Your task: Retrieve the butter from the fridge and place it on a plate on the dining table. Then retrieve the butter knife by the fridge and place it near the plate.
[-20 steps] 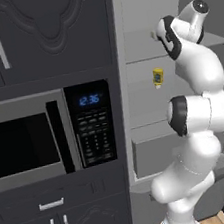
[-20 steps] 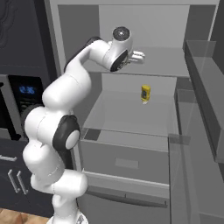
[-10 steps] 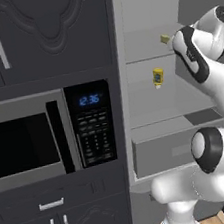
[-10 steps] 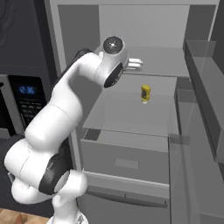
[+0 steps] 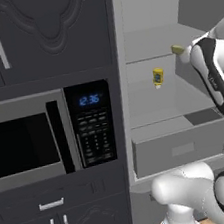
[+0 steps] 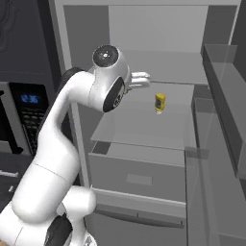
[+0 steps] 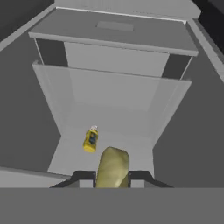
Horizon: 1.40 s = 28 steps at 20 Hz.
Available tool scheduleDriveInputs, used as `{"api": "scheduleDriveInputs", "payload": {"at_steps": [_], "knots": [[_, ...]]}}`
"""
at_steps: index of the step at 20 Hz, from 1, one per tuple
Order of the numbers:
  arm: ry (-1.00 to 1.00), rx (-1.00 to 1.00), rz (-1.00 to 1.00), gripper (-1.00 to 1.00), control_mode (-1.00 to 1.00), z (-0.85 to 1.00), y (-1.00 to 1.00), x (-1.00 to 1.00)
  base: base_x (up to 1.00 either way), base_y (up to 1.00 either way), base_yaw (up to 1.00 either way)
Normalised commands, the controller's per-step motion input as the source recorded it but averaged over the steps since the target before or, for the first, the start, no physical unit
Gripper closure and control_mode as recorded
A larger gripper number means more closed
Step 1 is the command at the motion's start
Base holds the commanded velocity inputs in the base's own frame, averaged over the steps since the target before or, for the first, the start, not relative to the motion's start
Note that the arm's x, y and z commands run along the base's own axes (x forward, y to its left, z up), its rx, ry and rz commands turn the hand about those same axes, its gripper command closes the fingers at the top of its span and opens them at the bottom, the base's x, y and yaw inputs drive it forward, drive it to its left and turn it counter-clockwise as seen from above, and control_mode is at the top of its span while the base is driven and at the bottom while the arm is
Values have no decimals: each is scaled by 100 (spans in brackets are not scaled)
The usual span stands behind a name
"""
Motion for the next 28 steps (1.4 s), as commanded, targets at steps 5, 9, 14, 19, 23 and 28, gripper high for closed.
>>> {"api": "scheduleDriveInputs", "payload": {"at_steps": [5,9,14,19,23,28], "knots": [[0,-4,0,100,-100,-8,55,-100,0,0,0],[0,0,-2,100,-100,-18,34,-100,0,0,0],[3,0,-1,100,-100,-11,14,-100,0,0,0],[6,0,0,100,-100,-23,8,-72,0,0,0],[0,0,0,100,100,0,0,0,-37,14,0],[0,0,0,100,100,0,0,0,-59,14,33]]}}
